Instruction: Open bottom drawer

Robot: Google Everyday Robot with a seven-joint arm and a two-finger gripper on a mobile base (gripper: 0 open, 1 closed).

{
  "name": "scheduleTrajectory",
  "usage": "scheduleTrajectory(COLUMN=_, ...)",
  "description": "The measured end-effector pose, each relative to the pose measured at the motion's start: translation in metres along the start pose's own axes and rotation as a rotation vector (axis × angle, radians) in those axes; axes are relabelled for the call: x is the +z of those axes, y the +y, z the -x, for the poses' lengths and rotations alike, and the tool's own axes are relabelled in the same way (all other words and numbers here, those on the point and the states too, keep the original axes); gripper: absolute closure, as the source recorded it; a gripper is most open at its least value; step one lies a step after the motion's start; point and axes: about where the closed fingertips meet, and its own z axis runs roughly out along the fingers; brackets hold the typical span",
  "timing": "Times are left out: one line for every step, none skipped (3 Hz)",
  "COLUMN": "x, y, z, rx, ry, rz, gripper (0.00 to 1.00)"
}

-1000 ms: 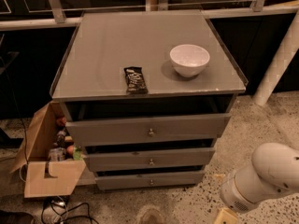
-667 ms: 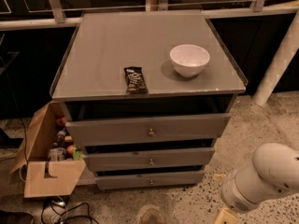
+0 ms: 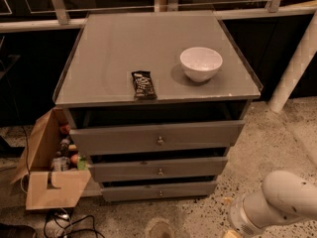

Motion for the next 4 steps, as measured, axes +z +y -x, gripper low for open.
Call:
scheduleTrajectory(x=0.028, y=-0.011, z=0.001, rx=0.03, ry=-0.056, rz=0.009, gripper=0.0)
scheduleTrajectory(x=0.035, y=-0.01, z=0.0, rx=0.033, ry=-0.062, rz=0.017, gripper=0.0)
scheduleTrajectory(x=0.049, y=-0.007, z=-0.001, rx=0.028, ry=-0.082, rz=0.028, gripper=0.0)
scheduleTrajectory(x=0.063, y=-0.015, z=0.023, rx=0.004, ry=-0.166, rz=0.009, gripper=0.0)
